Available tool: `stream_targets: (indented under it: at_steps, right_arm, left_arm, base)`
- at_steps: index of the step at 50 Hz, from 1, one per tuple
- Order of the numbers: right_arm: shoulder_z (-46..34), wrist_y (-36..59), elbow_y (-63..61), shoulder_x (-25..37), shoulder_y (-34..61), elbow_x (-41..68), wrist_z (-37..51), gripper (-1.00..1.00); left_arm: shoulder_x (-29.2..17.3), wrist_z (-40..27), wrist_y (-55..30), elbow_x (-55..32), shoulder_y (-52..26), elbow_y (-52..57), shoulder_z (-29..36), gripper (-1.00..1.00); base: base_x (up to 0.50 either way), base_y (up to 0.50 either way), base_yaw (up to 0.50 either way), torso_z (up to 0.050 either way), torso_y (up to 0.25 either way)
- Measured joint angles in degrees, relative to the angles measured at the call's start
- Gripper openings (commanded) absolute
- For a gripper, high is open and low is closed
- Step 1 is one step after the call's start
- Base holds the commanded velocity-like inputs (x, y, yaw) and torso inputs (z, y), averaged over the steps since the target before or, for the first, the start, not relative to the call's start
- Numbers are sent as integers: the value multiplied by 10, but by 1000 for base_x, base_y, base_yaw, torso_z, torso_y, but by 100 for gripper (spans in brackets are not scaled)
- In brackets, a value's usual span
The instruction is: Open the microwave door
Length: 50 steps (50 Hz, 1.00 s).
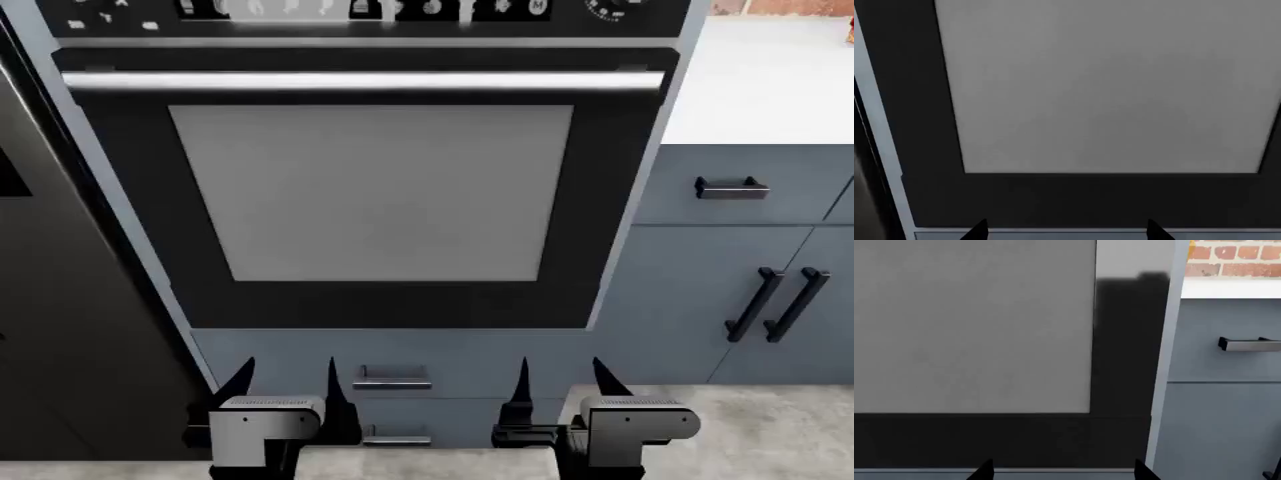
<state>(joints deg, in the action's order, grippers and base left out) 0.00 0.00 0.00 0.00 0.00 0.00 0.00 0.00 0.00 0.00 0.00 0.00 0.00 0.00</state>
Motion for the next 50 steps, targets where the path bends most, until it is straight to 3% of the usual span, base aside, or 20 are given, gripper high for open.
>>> stream_targets:
  at_steps: [8, 21, 50]
  right_arm:
    - [-10, -8, 7, 8, 0, 9, 11, 100]
    - [-28, 25, -19, 30, 46, 7, 39, 100]
    - [-50, 321, -329, 97, 324, -40, 43, 100]
  left_arm:
    - [-9, -7, -1, -9, 2, 6, 12, 100]
    - [-34, -19, -38, -23, -34, 67, 26, 100]
    - [-108, -23, -302, -43, -383, 296, 9, 100]
  base:
    - [0, 0, 0, 0, 0]
    - [0, 0, 0, 50, 0]
    - [0, 0, 0, 50, 0]
